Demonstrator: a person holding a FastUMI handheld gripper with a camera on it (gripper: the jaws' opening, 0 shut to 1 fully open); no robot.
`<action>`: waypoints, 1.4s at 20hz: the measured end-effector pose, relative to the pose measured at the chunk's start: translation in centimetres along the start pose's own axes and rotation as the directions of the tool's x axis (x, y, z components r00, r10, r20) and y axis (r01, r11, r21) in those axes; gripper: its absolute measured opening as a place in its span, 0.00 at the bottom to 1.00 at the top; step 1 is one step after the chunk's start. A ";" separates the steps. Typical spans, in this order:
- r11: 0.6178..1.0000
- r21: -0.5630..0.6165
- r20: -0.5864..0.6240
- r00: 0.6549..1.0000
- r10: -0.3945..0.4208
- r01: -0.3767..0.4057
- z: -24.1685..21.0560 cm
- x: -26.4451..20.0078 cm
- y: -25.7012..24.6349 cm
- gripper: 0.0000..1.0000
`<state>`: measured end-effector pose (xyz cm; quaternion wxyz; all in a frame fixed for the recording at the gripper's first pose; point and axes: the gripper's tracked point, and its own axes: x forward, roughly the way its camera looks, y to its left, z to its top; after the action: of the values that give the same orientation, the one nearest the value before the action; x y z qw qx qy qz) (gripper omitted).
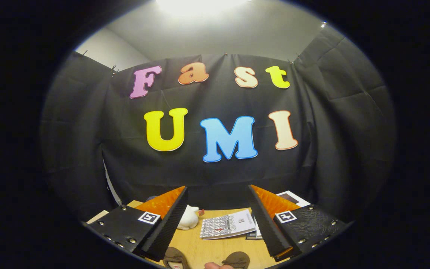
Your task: Open the storage box then place both shoes into the box .Put the left shoe in first, then the right shoe, with the right side of both shoes facing outward in a uniform manner.
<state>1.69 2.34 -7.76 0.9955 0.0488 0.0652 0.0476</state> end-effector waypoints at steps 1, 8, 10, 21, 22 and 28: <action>1.000 0.013 -0.024 1.000 0.014 -0.013 -1.0 0.2 0.4 0.96; 0.985 0.036 -0.183 0.968 0.172 -0.169 -8.1 1.2 5.7 0.98; 0.967 0.081 -0.234 0.939 0.253 -0.241 -10.5 1.2 8.3 0.98; 0.807 0.440 -0.497 0.641 0.584 -0.394 -23.4 0.1 19.7 0.98; 0.782 0.491 -0.503 0.608 0.615 -0.384 -24.3 -0.1 20.7 0.98; 0.649 0.694 -0.503 0.434 0.747 -0.313 -27.8 -2.1 25.0 0.96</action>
<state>-6.37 29.42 -32.39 0.7467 0.2995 0.4652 0.3691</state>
